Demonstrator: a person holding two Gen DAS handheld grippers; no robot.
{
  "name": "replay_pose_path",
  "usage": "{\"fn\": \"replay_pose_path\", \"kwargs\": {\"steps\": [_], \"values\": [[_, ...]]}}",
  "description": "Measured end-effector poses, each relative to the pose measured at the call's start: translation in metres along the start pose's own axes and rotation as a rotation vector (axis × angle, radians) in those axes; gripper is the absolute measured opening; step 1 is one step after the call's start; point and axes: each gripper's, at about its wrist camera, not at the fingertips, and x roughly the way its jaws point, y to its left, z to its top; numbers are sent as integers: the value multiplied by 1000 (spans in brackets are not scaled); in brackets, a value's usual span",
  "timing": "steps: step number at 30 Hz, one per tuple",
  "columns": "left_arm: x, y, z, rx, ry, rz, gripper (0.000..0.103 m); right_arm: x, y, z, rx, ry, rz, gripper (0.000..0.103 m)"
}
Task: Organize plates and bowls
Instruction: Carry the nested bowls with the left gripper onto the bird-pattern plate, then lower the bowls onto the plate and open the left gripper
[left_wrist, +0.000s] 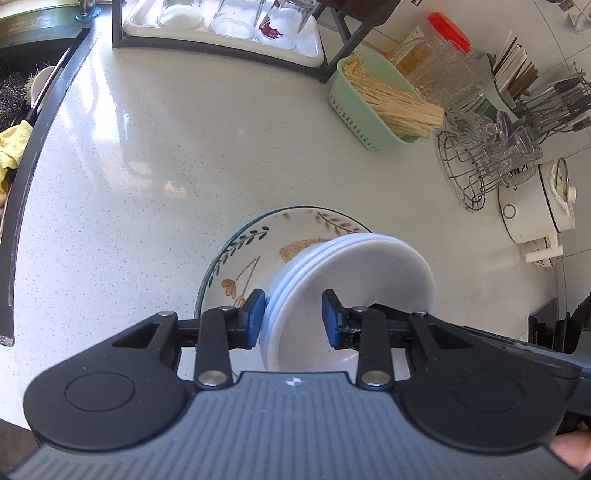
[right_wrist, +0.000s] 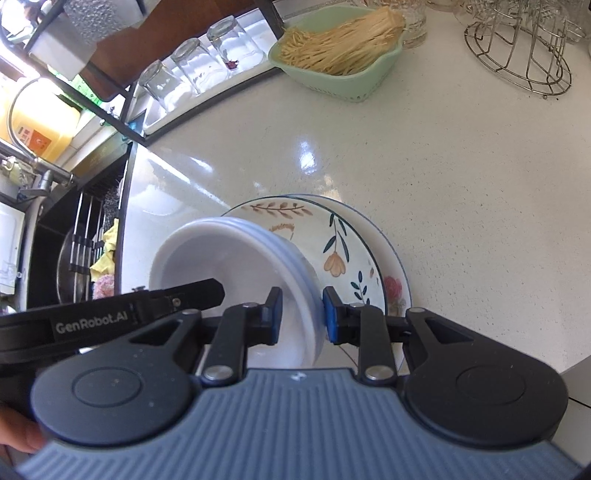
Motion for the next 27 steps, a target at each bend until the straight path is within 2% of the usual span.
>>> {"fn": "replay_pose_path", "kwargs": {"steps": [4,5,6,9,17,20,27], "values": [[4,-7,-1,31,9,5,38,0,-7,1,8,-4,-4,27],[4,-9,-1,39,11,13,41,0,-7,1,9,1,-11,29],[4,-9,-2,43,8,15,48,-1,-8,1,8,2,-16,35],[-2,-10,-2,53,-11,28,53,-9,-6,-1,-35,-33,-32,38],[-37,-15,-11,98,-93,46,54,-45,-7,-4,-64,-150,-24,38],[-51,-24,-22,141,-132,66,54,-61,-6,-9,-84,-185,-12,38],[-87,-39,-58,165,-207,81,54,-92,-7,-32,-135,-252,-15,38]]}}
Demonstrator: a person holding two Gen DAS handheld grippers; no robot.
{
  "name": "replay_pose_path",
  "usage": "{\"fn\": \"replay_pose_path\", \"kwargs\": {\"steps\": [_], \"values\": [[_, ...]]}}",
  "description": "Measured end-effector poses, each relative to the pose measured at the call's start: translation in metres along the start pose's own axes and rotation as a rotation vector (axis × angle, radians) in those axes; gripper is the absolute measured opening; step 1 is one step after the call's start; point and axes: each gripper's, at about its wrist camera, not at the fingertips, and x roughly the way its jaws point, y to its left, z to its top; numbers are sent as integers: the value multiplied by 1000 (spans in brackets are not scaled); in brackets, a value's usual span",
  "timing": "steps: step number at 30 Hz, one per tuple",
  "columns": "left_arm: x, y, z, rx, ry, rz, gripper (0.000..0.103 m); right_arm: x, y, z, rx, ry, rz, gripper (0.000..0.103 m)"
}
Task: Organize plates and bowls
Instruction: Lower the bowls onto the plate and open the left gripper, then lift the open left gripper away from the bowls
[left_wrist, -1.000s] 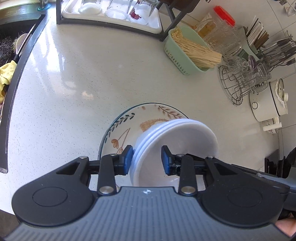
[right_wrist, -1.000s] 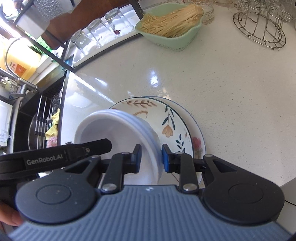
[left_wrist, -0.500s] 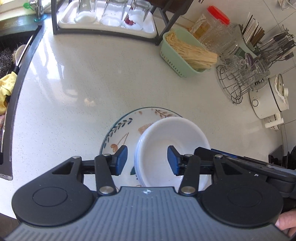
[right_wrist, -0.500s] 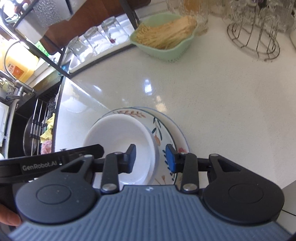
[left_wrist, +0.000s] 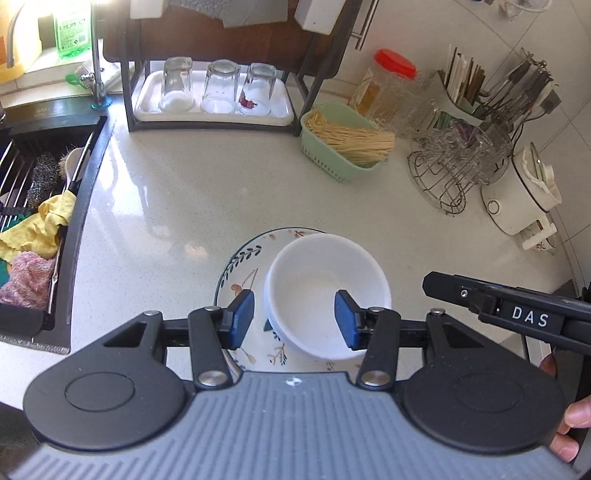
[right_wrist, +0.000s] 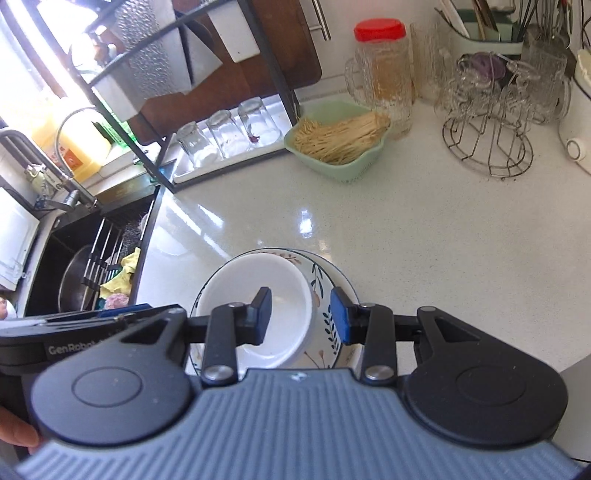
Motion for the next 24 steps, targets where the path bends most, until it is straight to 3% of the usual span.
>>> {"fn": "replay_pose_path", "kwargs": {"steps": [2,4,6,8,17,18,21,24], "values": [[-12,-3,-8,4,-18,5,55,-9,2,-7,-25,-18,-17,38],[-24,-7,-17,17,-39,13,58,-18,2,-14,-45,-37,-36,48],[-37,-8,-26,20,-59,13,64,-28,0,-23,-60,-69,-48,74],[-49,-10,-36,27,-77,17,71,-37,-4,-32,-58,-92,-66,84],[-93,-32,-82,34,-151,98,90,-80,-16,-71,-92,-163,-61,85],[-98,-33,-87,35,-157,104,93,-84,-17,-74,-98,-168,-64,89],[-108,-37,-104,34,-166,123,95,-93,-17,-85,-116,-195,-81,97],[-116,-37,-117,33,-164,135,95,-98,-18,-93,-121,-204,-87,97]]}}
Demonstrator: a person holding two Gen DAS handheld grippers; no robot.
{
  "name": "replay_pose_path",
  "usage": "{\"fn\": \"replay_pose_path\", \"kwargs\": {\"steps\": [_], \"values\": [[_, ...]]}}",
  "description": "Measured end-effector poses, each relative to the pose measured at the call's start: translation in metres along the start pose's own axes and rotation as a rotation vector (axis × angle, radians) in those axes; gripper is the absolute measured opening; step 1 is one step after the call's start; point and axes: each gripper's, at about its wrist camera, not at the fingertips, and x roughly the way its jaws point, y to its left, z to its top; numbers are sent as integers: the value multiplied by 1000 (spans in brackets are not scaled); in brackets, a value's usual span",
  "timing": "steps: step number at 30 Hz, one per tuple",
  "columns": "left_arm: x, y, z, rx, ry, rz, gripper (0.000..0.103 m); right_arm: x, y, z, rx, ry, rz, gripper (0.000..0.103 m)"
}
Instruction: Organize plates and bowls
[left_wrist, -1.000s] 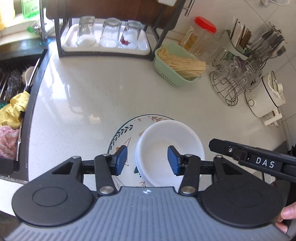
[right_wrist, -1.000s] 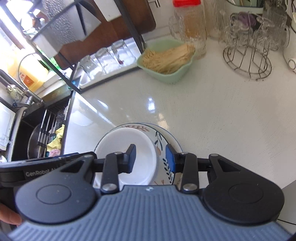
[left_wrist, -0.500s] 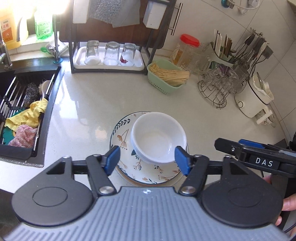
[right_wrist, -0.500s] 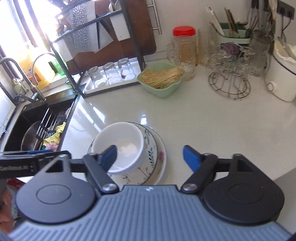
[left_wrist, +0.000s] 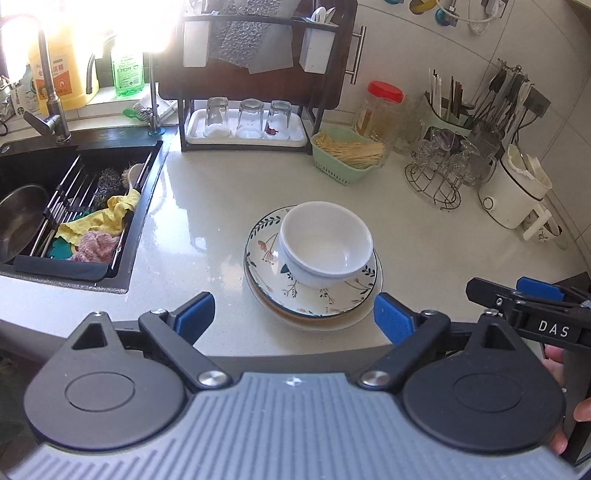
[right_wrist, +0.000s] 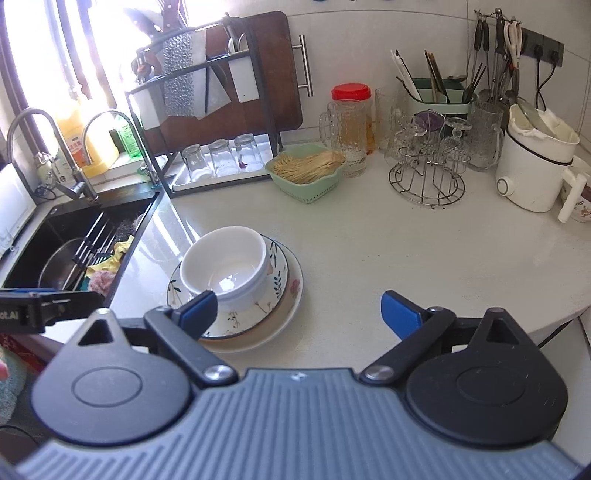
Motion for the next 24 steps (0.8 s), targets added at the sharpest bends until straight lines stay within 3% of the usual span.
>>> {"fn": "replay_pose_path", "kwargs": {"steps": [24], "values": [[-13,15,1,37,-29,10,95,-24,31,-10,47,-40,58,97]]}}
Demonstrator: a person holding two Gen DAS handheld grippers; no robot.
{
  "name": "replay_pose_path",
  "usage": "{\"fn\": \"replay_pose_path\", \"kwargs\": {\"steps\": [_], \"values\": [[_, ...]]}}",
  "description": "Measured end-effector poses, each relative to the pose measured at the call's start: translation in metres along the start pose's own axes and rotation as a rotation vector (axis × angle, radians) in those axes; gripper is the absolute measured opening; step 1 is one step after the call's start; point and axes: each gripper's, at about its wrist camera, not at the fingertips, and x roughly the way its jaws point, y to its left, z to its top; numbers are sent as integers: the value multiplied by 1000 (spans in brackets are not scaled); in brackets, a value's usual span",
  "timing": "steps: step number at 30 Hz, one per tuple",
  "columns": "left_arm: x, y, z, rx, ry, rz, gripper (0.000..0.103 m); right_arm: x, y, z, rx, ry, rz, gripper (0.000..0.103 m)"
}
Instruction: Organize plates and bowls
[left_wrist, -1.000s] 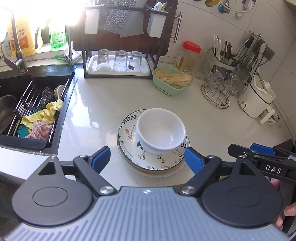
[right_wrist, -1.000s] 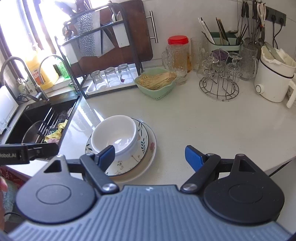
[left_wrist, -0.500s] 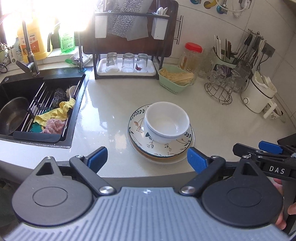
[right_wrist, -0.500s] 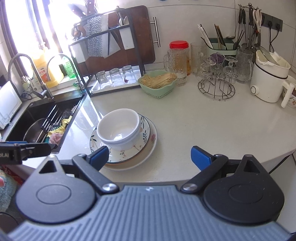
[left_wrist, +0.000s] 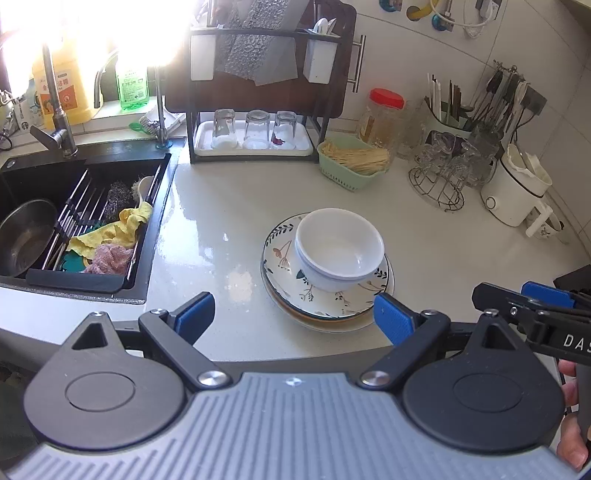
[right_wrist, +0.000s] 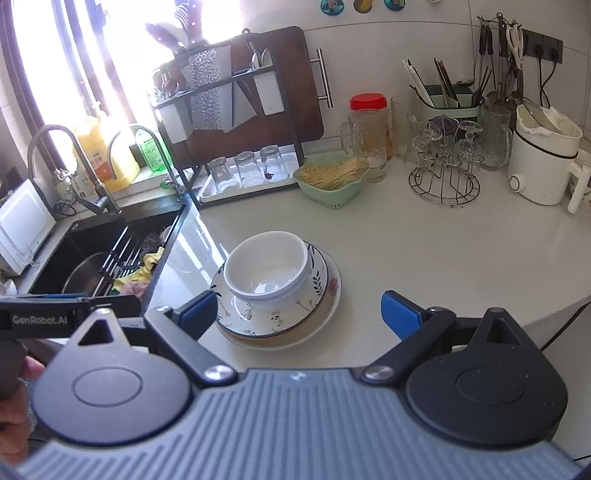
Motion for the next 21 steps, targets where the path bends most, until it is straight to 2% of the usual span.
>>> {"fn": "replay_pose_path", "kwargs": {"steps": [11,21], "values": [[-6,-7,-6,12,-5,0,95,-1,-3,-3,23,2,-21,97],[-10,1,0,-21,-4,9,95,-6,-2,2,11,-24,-21,97]]}}
